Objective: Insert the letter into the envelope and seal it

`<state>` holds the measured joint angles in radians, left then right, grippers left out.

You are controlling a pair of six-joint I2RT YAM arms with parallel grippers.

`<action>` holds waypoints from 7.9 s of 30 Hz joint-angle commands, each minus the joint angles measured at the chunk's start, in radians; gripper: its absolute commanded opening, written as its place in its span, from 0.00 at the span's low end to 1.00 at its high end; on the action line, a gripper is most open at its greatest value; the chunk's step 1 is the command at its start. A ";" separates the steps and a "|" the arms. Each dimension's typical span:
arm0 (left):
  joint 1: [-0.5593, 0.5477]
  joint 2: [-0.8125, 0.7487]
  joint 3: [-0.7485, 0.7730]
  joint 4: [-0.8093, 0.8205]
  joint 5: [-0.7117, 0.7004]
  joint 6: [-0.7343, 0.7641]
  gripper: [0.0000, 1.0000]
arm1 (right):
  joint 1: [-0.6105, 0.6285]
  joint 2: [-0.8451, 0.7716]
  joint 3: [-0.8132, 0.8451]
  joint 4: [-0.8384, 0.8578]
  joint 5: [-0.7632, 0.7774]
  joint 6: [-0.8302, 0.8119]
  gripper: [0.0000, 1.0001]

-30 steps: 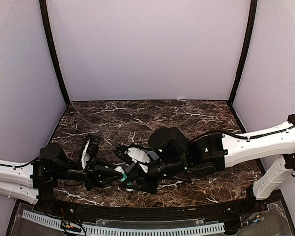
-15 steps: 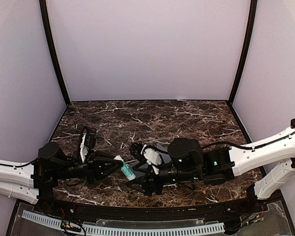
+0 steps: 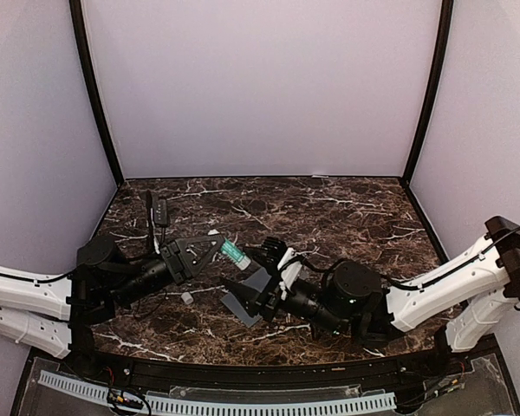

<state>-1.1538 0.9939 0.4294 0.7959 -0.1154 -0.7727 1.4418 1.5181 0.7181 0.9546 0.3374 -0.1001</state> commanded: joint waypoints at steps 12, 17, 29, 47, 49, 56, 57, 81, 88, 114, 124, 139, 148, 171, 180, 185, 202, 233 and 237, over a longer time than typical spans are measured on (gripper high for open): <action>0.003 0.004 0.096 0.013 -0.024 -0.077 0.00 | 0.023 0.161 0.098 0.382 0.147 -0.260 0.57; 0.000 0.005 0.113 -0.002 -0.002 -0.064 0.00 | 0.022 0.184 0.124 0.382 0.163 -0.276 0.49; -0.017 0.007 0.130 -0.021 0.001 -0.042 0.00 | 0.004 0.175 0.133 0.332 0.167 -0.272 0.34; -0.034 0.014 0.146 -0.028 0.000 -0.028 0.00 | -0.011 0.147 0.118 0.294 0.129 -0.239 0.16; -0.036 0.014 0.150 -0.035 -0.002 -0.026 0.00 | -0.012 0.144 0.117 0.291 0.126 -0.236 0.11; -0.040 0.010 0.149 -0.047 -0.011 -0.017 0.00 | -0.023 0.142 0.122 0.280 0.107 -0.213 0.00; -0.040 0.009 0.148 -0.053 -0.019 -0.015 0.00 | -0.022 0.142 0.118 0.283 0.107 -0.216 0.00; -0.040 -0.213 0.134 -0.741 -0.295 0.055 0.35 | -0.040 -0.114 -0.085 -0.018 0.277 -0.038 0.00; -0.040 -0.210 0.099 -1.006 -0.303 -0.042 0.37 | -0.040 -0.199 -0.160 -0.179 0.246 0.097 0.00; -0.067 0.428 0.238 -1.242 -0.598 -0.706 0.54 | -0.040 -0.237 -0.252 -0.251 0.224 0.280 0.00; -0.065 0.550 0.301 -1.264 -0.664 -0.781 0.52 | -0.040 -0.248 -0.258 -0.260 0.221 0.286 0.00; -0.002 0.628 0.298 -1.173 -0.656 -0.734 0.45 | -0.041 -0.237 -0.257 -0.270 0.207 0.300 0.00; 0.021 0.671 0.297 -1.131 -0.642 -0.706 0.39 | -0.040 -0.236 -0.256 -0.279 0.208 0.300 0.00; -0.009 0.668 0.302 -0.890 -0.515 -0.318 0.21 | -0.041 -0.329 -0.261 -0.388 0.219 0.310 0.00; -0.009 0.539 0.325 -0.831 -0.247 0.045 0.21 | -0.063 -0.495 -0.302 -0.480 0.152 0.320 0.00; -0.007 0.475 0.338 -0.820 -0.133 0.144 0.21 | -0.084 -0.547 -0.311 -0.515 0.095 0.321 0.00; -0.006 0.324 0.409 -0.761 0.292 0.376 0.21 | -0.129 -0.637 -0.322 -0.531 -0.253 0.281 0.00; -0.004 0.241 0.460 -0.752 0.680 0.521 0.20 | -0.129 -0.663 -0.335 -0.470 -0.603 0.244 0.00; -0.004 0.236 0.457 -0.758 0.726 0.545 0.20 | -0.130 -0.631 -0.318 -0.464 -0.655 0.240 0.00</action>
<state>-1.1591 1.2629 0.8692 0.0414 0.5476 -0.2665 1.3190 0.8677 0.3904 0.4274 -0.2604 0.1505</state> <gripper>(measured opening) 0.236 0.207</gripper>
